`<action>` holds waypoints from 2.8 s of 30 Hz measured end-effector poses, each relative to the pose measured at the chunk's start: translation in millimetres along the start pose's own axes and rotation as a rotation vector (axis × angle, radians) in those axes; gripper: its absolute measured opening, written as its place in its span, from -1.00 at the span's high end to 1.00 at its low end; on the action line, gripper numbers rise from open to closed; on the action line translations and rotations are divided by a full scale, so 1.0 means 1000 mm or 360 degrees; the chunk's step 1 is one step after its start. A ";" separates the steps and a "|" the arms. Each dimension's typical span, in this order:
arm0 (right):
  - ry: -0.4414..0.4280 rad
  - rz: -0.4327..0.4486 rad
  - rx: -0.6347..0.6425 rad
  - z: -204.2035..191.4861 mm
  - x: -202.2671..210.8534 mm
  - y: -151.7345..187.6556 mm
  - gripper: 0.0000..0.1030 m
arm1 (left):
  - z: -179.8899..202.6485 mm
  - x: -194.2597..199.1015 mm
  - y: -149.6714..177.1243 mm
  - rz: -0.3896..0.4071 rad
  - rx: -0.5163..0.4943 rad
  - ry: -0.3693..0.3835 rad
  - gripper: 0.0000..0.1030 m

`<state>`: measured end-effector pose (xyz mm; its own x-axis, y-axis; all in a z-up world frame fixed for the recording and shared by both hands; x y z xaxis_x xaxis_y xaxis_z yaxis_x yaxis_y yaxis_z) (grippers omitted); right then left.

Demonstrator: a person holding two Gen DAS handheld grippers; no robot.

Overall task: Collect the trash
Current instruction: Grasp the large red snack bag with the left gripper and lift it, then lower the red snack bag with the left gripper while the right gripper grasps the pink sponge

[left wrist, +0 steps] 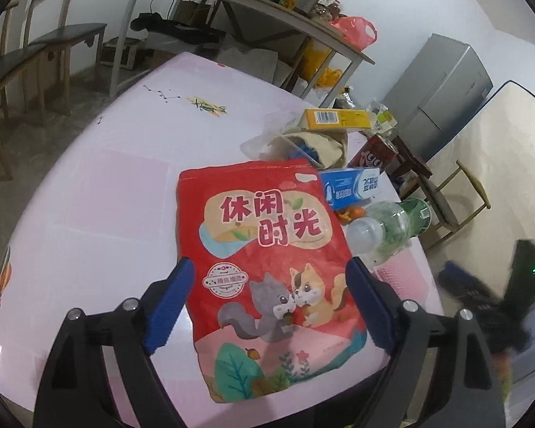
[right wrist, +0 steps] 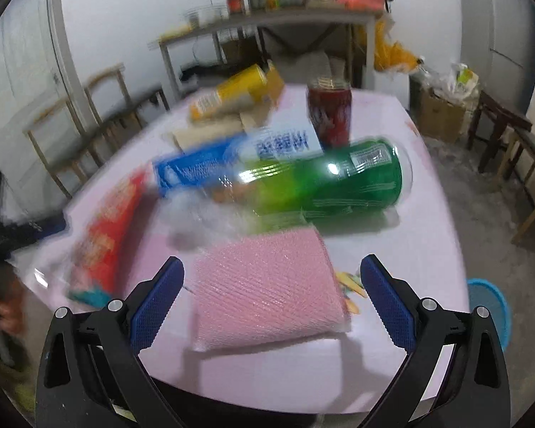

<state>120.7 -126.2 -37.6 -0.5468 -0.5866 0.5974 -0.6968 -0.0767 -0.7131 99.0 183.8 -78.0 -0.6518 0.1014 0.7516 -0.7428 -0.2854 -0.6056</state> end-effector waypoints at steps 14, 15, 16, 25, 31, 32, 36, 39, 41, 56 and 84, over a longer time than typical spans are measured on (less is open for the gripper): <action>-0.0670 -0.0443 -0.0260 -0.075 -0.104 0.030 0.35 | -0.019 -0.020 0.011 -0.0106 -0.0045 -0.0101 0.02; -0.0683 -0.0468 -0.0261 -0.077 -0.107 0.033 0.47 | -0.021 -0.022 0.011 -0.0122 -0.0035 -0.0093 0.04; -0.0690 -0.0466 -0.0258 -0.079 -0.107 0.033 0.48 | -0.022 -0.025 0.011 -0.0133 -0.0029 -0.0089 0.07; -0.0689 -0.0507 -0.0077 -0.105 -0.094 0.050 0.46 | -0.020 -0.028 0.006 -0.0145 -0.0027 -0.0086 0.05; -0.0617 -0.0496 0.0141 -0.117 -0.073 0.052 -0.43 | -0.005 -0.022 0.007 -0.0177 -0.0059 -0.0038 -0.35; -0.0598 -0.0477 0.0151 -0.113 -0.068 0.050 -0.49 | 0.004 -0.016 0.008 -0.0155 -0.0107 -0.0014 -0.44; -0.0392 -0.0312 0.0124 -0.072 -0.025 0.035 -0.62 | 0.041 0.001 0.022 -0.0100 -0.0374 -0.0001 -0.74; -0.0220 -0.0164 0.0027 -0.033 0.003 0.023 -0.76 | 0.066 0.004 0.038 -0.0094 -0.0557 -0.0024 -0.81; -0.0111 -0.0098 -0.0036 -0.014 0.011 0.017 -0.85 | 0.079 0.000 0.050 -0.0108 -0.0660 -0.0062 -0.83; -0.0320 -0.0135 -0.0586 0.063 -0.026 0.015 -0.85 | 0.085 -0.023 0.071 -0.0140 -0.0769 -0.0195 -0.83; -0.0229 -0.0529 0.0509 -0.018 -0.056 0.019 -0.85 | 0.078 -0.022 0.063 -0.0177 -0.0718 -0.0160 -0.83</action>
<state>129.2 -80.1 -78.0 -0.2332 -0.5920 0.7714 -0.6330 -0.5099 -0.5826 78.5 89.1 -112.5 -0.5630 0.0086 0.8264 -0.8141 0.1667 -0.5563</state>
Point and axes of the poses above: each gripper's, at about its wrist camera, not at the fingertips, and x roughly against the way its jaws point, z to its right, y to its underside, the point moved 4 cm from there along -x, roughly the way its jaws point, and after that the axes turned 14 degrees about -y, right-handed, at the moved point
